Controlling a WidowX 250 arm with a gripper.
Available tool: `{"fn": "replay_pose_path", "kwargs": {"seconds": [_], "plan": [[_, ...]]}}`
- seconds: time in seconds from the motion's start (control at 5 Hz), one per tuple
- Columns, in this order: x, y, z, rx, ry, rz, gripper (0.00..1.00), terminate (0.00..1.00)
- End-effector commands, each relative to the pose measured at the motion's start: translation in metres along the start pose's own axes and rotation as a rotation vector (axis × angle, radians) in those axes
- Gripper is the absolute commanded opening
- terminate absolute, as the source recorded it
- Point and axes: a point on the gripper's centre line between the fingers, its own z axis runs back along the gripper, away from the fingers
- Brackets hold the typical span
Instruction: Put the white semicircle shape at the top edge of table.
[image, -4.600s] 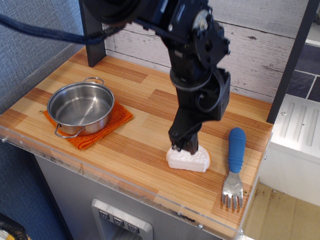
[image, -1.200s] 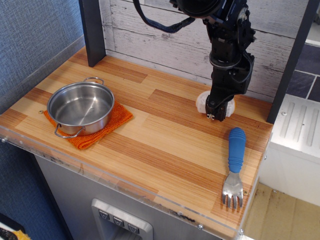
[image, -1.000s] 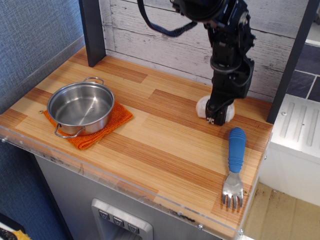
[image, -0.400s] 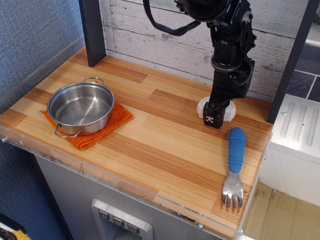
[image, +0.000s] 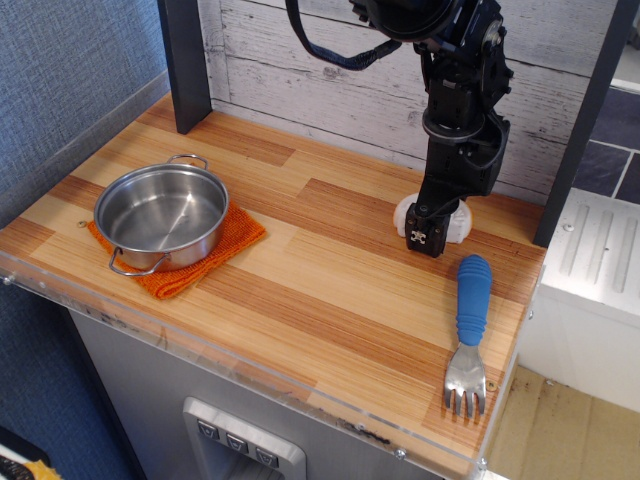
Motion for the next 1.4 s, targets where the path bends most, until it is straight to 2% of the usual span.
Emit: {"fn": "replay_pose_path", "kwargs": {"seconds": [0.0, 0.2, 0.4, 1.0, 1.2], "plan": [[0.007, 0.014, 0.061, 0.152, 0.026, -0.036, 1.0, 0.0], [0.013, 0.008, 0.082, 0.199, 0.01, -0.051, 1.0, 0.0], [0.017, -0.003, 0.104, 0.215, 0.039, -0.025, 1.0, 0.0], [0.017, -0.003, 0.104, 0.215, 0.039, -0.025, 1.0, 0.0], [0.017, -0.003, 0.104, 0.215, 0.039, -0.025, 1.0, 1.0]]}}
